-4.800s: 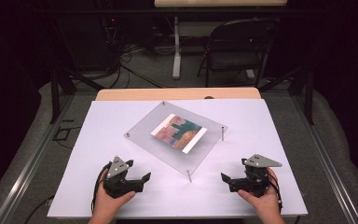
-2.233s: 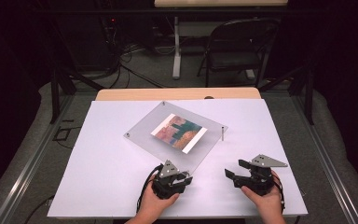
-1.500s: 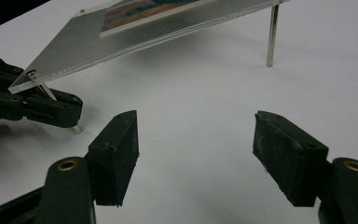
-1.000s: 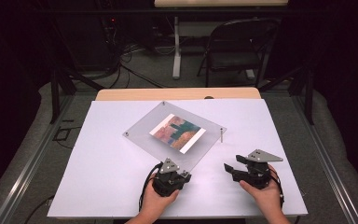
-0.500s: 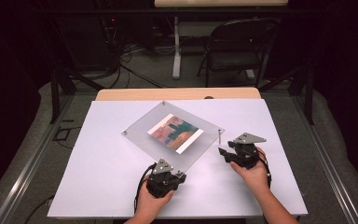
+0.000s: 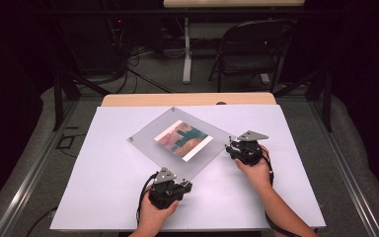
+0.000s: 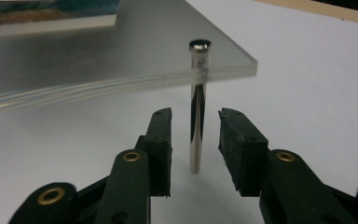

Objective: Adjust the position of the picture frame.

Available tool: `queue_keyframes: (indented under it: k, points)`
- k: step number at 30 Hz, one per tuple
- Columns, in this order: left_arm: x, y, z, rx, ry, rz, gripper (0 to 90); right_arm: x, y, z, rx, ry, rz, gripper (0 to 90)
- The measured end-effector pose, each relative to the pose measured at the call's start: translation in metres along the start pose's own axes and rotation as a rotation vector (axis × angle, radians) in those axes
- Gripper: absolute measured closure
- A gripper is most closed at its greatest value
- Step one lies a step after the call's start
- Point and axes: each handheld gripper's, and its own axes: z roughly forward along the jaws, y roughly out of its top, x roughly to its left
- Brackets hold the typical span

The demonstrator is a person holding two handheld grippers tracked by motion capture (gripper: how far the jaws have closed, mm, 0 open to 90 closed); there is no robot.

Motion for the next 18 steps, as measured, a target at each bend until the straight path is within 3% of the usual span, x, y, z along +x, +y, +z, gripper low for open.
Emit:
queue_keyframes:
  k: [13, 18]
  points:
    - [0.003, -0.003, -0.007, -0.013, 0.02, -0.015, 85.3, 0.005, 0.001, 0.012, 0.01, 0.033, -0.034, 84.4]
    - [0.003, -0.004, -0.006, -0.003, 0.023, -0.016, 85.3, 0.004, 0.002, 0.011, 0.014, 0.048, -0.025, 84.9]
